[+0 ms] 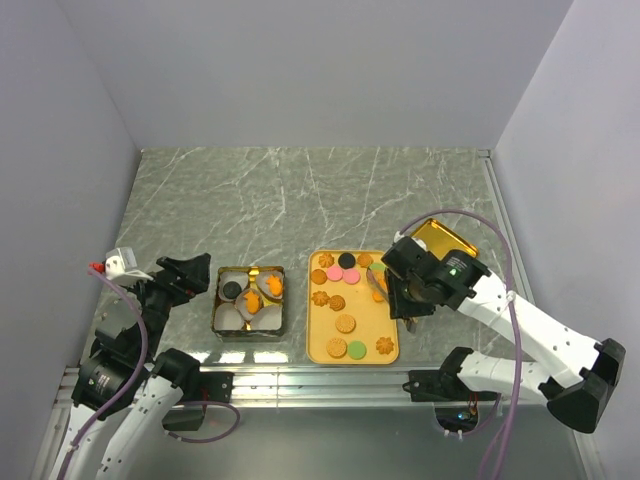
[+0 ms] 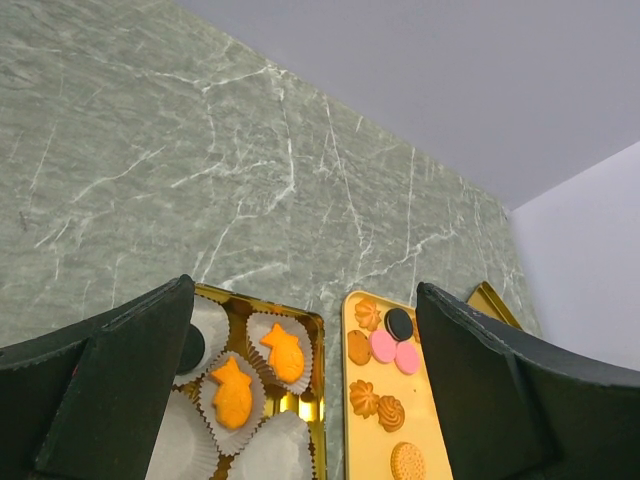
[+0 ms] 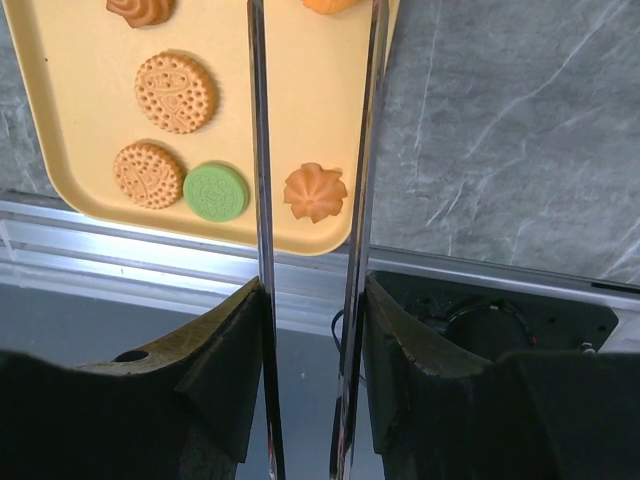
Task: Pack the cookies
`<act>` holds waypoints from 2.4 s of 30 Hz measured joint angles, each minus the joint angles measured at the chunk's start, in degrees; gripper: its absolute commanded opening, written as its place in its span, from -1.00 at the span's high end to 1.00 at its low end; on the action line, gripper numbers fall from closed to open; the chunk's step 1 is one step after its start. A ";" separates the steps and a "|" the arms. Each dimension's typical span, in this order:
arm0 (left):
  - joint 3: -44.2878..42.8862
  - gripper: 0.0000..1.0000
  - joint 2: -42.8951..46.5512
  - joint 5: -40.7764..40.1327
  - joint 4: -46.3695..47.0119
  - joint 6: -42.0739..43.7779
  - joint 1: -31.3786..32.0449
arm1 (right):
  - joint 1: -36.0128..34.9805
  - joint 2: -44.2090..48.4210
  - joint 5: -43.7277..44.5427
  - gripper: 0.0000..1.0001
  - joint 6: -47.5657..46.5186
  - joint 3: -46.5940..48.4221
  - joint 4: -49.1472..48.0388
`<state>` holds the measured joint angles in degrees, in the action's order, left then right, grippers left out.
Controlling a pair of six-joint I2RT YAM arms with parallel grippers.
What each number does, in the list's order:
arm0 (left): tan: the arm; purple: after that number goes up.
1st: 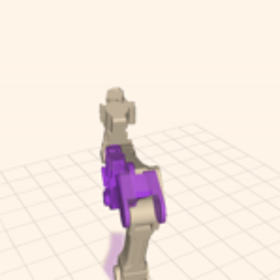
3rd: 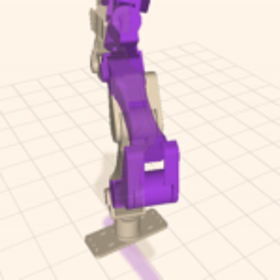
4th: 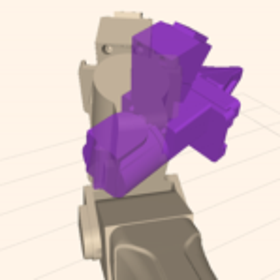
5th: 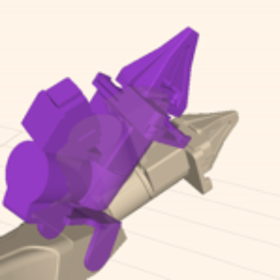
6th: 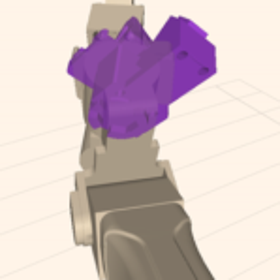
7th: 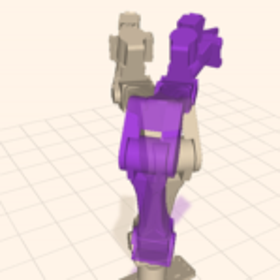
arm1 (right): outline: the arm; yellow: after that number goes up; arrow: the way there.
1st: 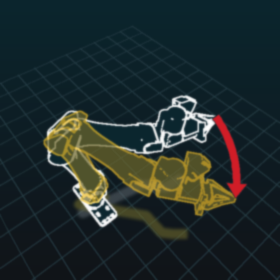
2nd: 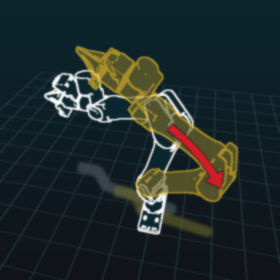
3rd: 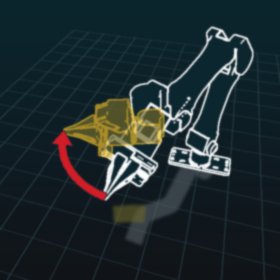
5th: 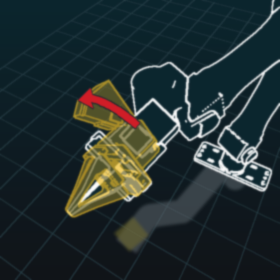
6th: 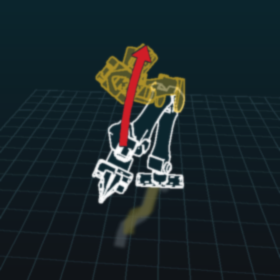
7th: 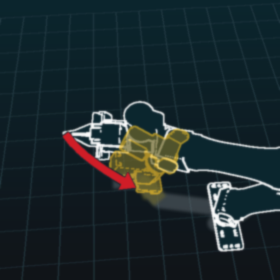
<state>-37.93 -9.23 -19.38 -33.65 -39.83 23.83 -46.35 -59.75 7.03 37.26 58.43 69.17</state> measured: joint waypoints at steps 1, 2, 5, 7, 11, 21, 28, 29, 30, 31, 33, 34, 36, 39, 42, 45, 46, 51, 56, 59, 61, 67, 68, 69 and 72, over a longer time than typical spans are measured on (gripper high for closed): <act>0.00 -0.99 0.00 0.00 0.00 0.00 0.00 | 0.00 0.22 0.02 0.05 0.09 0.00 0.20; 0.00 -0.99 0.00 0.02 0.00 0.00 0.04 | 0.00 0.55 0.02 0.05 0.22 -0.02 0.48; 0.00 -0.99 0.00 0.02 0.00 0.00 0.15 | 0.00 1.75 0.02 0.05 0.52 -0.35 0.94; 0.00 -0.99 0.00 0.02 0.00 0.00 0.24 | 0.00 2.49 -0.02 0.05 0.72 -0.81 1.36; 0.00 -0.99 0.00 0.00 0.00 0.00 0.35 | 0.00 3.30 -0.26 0.05 1.05 -0.83 2.16; 0.00 -0.99 0.00 0.00 0.00 -0.02 0.63 | 0.00 3.78 -0.76 0.05 1.49 -0.85 2.91; 0.00 -0.99 0.02 0.00 -0.02 0.00 0.92 | 0.00 3.58 -1.79 0.01 1.49 -2.10 2.82; 0.00 -0.99 0.02 0.00 0.00 -0.02 0.96 | 0.00 3.58 -1.97 0.00 1.49 -2.32 2.82; 0.00 -0.99 0.02 0.00 -0.02 -0.02 0.96 | 0.00 3.54 -2.10 0.00 1.46 -2.58 2.82; 0.00 -0.99 0.02 0.00 -0.02 -0.02 0.96 | 0.00 3.45 -2.14 0.00 1.46 -2.73 2.91; 0.00 -0.99 0.02 0.00 -0.02 -0.02 0.96 | 0.00 3.19 -2.38 -0.01 1.44 -2.91 2.86; 0.00 -0.99 0.04 0.00 0.00 -0.02 0.96 | 0.00 3.10 -2.43 -0.01 1.44 -2.97 2.89; 0.00 -0.99 0.04 0.00 0.00 -0.02 0.96 | 0.00 2.84 -2.67 -0.01 1.42 -3.02 2.89; 0.00 -0.99 0.13 0.00 0.00 -0.02 1.01 | 0.00 2.38 -3.17 -0.01 1.40 -3.02 2.91; 0.00 -0.99 0.13 0.00 0.00 0.00 1.01 | 0.00 1.97 -3.50 0.03 1.36 -3.02 2.89; 0.00 -0.99 0.13 0.00 0.00 0.00 1.01 | 0.00 1.64 -3.65 0.15 1.25 -3.02 2.89; 0.00 -0.99 0.15 0.00 0.00 0.00 1.01 | 0.00 1.55 -3.67 0.19 1.25 -3.02 2.89; 0.00 -0.99 0.31 0.00 0.00 0.00 1.03 | 0.00 1.36 -3.72 0.32 1.22 -3.02 2.91; 0.00 -0.99 0.79 0.00 0.04 0.04 1.20 | 0.00 1.11 -3.32 0.34 1.25 -1.90 3.76; 0.00 -0.99 0.79 0.00 0.04 0.04 1.29 | -0.02 0.98 -2.73 0.36 1.25 0.98 5.64; 0.00 -0.99 0.79 0.00 0.00 0.04 1.40 | -0.13 0.63 -1.92 0.37 1.27 4.48 7.13; 0.00 -0.99 0.83 -0.04 0.00 0.00 1.64 | -2.03 -2.27 -0.15 0.39 1.27 15.72 8.07; 0.00 -0.99 0.85 -0.04 0.00 0.00 1.66 | -2.47 -2.91 -0.13 0.39 1.25 16.94 8.04; 0.00 -0.99 0.87 -0.07 0.00 -0.02 1.66 | -3.06 -3.65 -0.22 0.39 1.22 18.14 8.07; 0.00 -0.99 0.90 -0.24 -0.02 -0.04 1.77 | -5.27 -6.01 -1.05 0.39 0.74 20.90 7.74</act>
<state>-37.93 -8.34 -19.62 -33.67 -39.88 25.61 -51.62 -65.76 5.98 38.00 79.33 76.90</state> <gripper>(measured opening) 0.995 0.425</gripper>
